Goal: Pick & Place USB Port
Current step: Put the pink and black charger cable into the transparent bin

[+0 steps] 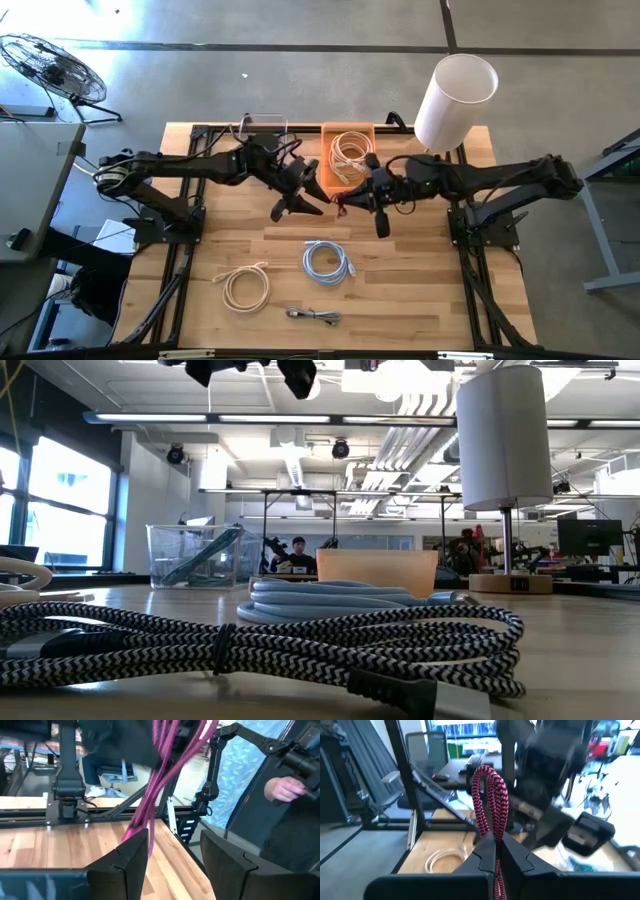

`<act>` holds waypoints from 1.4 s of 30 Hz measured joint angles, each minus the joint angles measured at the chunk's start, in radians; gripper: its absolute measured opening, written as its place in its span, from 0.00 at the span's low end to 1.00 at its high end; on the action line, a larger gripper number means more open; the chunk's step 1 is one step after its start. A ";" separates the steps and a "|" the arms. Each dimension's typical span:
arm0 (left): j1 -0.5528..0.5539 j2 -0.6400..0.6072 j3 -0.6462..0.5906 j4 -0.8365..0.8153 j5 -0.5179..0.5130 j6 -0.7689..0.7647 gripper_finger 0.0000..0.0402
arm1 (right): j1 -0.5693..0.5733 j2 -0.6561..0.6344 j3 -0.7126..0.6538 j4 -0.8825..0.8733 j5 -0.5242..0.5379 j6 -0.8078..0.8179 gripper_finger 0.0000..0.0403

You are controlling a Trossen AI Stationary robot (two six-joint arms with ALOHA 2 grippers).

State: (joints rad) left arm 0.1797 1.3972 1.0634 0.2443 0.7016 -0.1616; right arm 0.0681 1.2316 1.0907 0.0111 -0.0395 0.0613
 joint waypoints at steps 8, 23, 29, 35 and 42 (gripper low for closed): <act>0.002 0.000 0.000 0.000 -0.027 0.007 0.44 | 0.000 0.000 0.036 -0.024 0.004 -0.004 0.00; 0.003 0.000 0.000 0.000 -0.086 0.056 0.44 | -0.002 0.072 0.036 -0.018 -0.035 0.009 0.00; 0.003 0.000 0.000 -0.008 -0.078 0.063 0.44 | -0.011 0.076 0.036 0.009 -0.038 0.002 0.00; 0.003 0.000 0.000 -0.010 -0.064 0.063 0.44 | -0.043 0.078 0.036 0.014 -0.038 0.001 0.00; 0.003 0.000 0.000 -0.011 -0.065 0.075 0.44 | -0.065 0.079 0.036 0.016 -0.045 0.001 0.00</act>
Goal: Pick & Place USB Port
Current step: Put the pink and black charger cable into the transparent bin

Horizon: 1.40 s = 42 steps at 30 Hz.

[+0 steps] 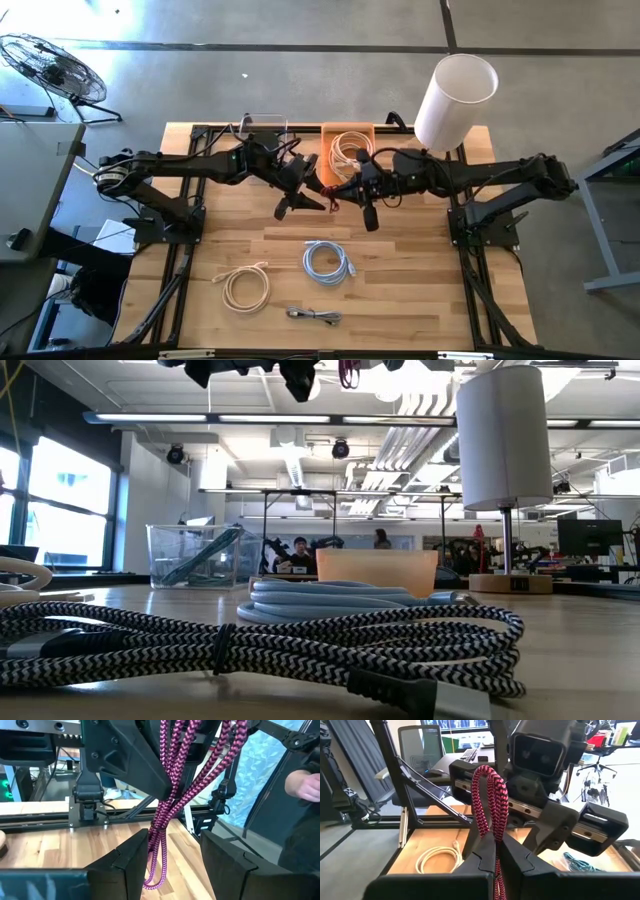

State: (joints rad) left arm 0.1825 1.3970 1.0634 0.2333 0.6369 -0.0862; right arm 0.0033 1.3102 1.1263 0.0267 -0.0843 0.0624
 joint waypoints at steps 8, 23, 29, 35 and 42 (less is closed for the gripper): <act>0.000 0.000 0.000 0.000 -0.040 0.014 0.44 | -0.004 0.000 0.000 0.004 0.001 -0.019 0.00; 0.000 0.014 0.002 0.013 -0.098 0.034 0.44 | -0.011 0.001 0.000 0.005 0.003 -0.026 0.00; -0.006 0.046 0.000 0.025 -0.128 0.016 0.44 | -0.017 0.001 0.000 0.005 -0.004 -0.025 0.00; -0.006 0.059 0.003 0.063 -0.147 0.005 0.43 | -0.017 0.001 0.000 -0.003 -0.004 -0.026 0.00; -0.007 0.060 0.003 0.061 -0.135 0.070 0.06 | -0.017 0.001 0.000 -0.011 -0.003 -0.020 0.00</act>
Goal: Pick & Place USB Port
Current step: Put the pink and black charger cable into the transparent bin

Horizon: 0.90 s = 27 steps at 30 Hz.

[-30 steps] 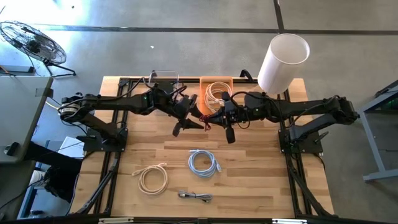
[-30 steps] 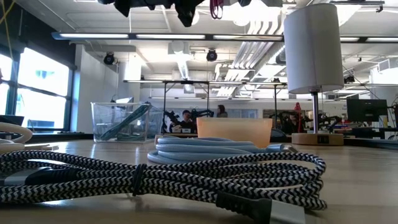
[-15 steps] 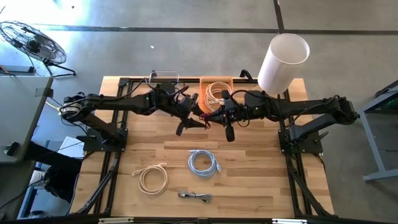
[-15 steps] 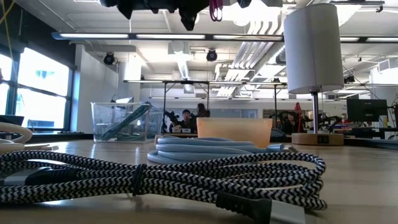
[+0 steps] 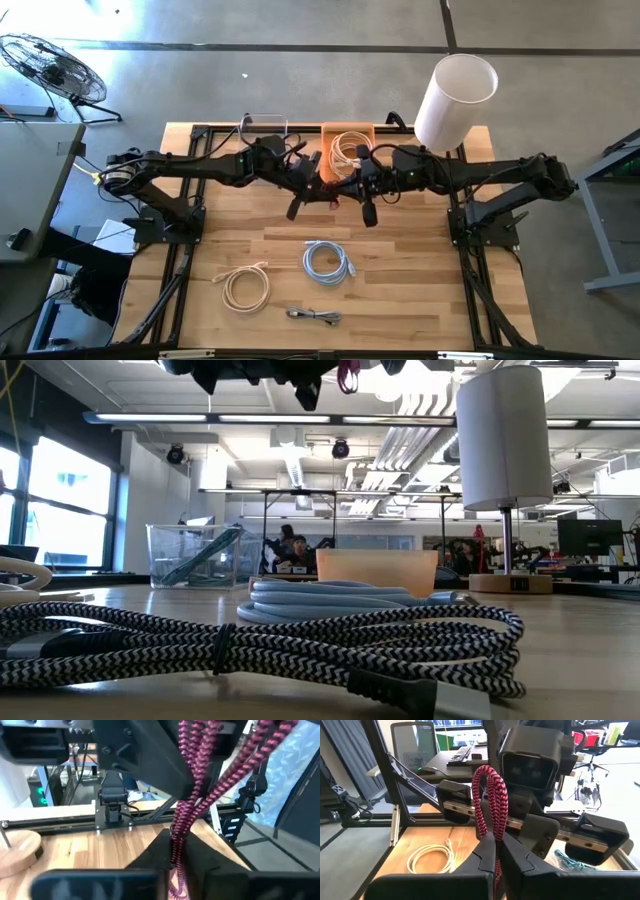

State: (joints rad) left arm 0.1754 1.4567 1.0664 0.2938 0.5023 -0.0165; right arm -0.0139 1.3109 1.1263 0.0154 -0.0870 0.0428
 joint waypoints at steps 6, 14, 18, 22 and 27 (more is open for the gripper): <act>0.000 0.000 0.000 -0.013 -0.020 0.009 0.03 | 0.000 -0.002 0.000 -0.020 0.014 0.002 0.03; 0.001 -0.030 0.000 -0.148 -0.033 0.068 0.03 | 0.002 -0.013 0.000 -0.071 0.045 0.038 0.26; 0.001 -0.085 -0.001 -0.310 -0.086 0.143 0.03 | 0.002 -0.028 0.000 -0.088 0.048 0.039 0.39; 0.001 -0.166 -0.002 -0.500 -0.194 0.245 0.03 | 0.002 -0.057 0.000 -0.115 0.031 0.084 0.49; 0.001 -0.273 0.038 -0.823 -0.437 0.484 0.03 | 0.004 -0.105 0.000 -0.188 -0.003 0.145 0.55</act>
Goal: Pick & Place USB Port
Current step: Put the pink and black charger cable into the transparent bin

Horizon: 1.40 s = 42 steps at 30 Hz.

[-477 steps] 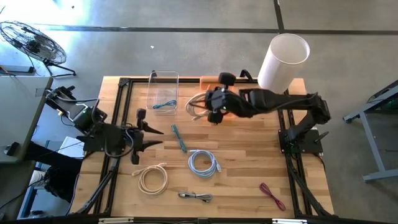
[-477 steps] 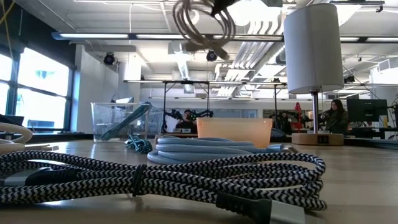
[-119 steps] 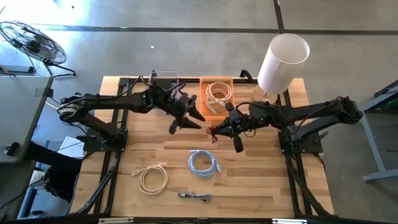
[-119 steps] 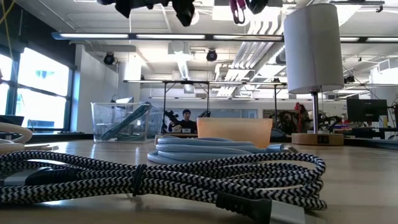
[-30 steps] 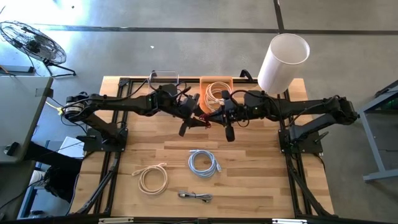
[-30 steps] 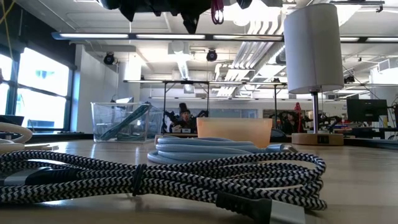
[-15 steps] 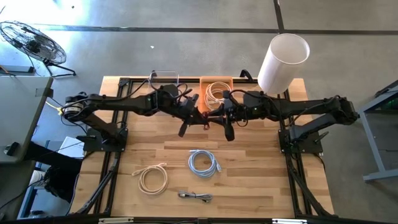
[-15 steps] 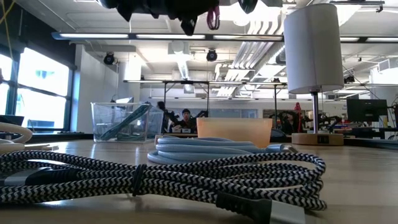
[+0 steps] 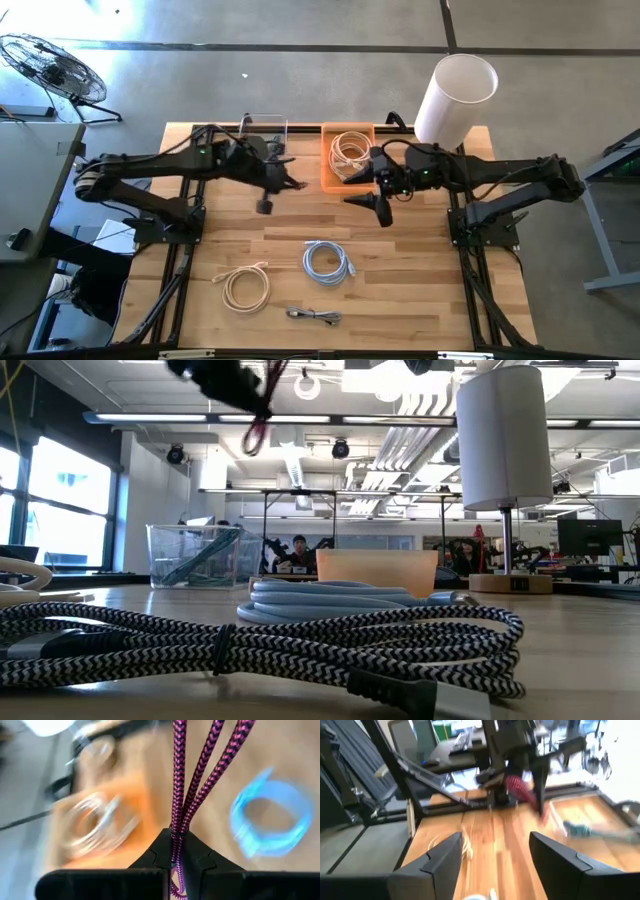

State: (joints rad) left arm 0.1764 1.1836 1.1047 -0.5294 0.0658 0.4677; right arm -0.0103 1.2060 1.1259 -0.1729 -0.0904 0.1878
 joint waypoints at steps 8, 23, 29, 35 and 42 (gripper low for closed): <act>0.000 -0.034 0.054 -0.386 -0.421 0.536 0.04 | 0.038 -0.015 -0.001 -0.075 0.038 0.017 0.56; 0.221 0.175 0.048 -0.432 -0.545 0.742 0.04 | 0.098 -0.015 -0.002 -0.070 0.105 0.040 0.56; 0.312 0.229 0.048 -0.425 -0.538 0.733 0.06 | 0.125 -0.015 -0.002 -0.072 0.126 0.040 0.56; 0.342 0.229 0.048 -0.407 -0.481 0.721 0.12 | 0.142 -0.015 -0.003 -0.078 0.137 0.040 0.56; 0.341 0.228 0.048 -0.348 -0.500 0.698 0.20 | 0.142 -0.015 -0.003 -0.078 0.144 0.040 0.56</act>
State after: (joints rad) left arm 0.5171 1.4117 1.1526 -0.8771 -0.4339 1.1660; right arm 0.1318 1.1908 1.1229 -0.2508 0.0536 0.2279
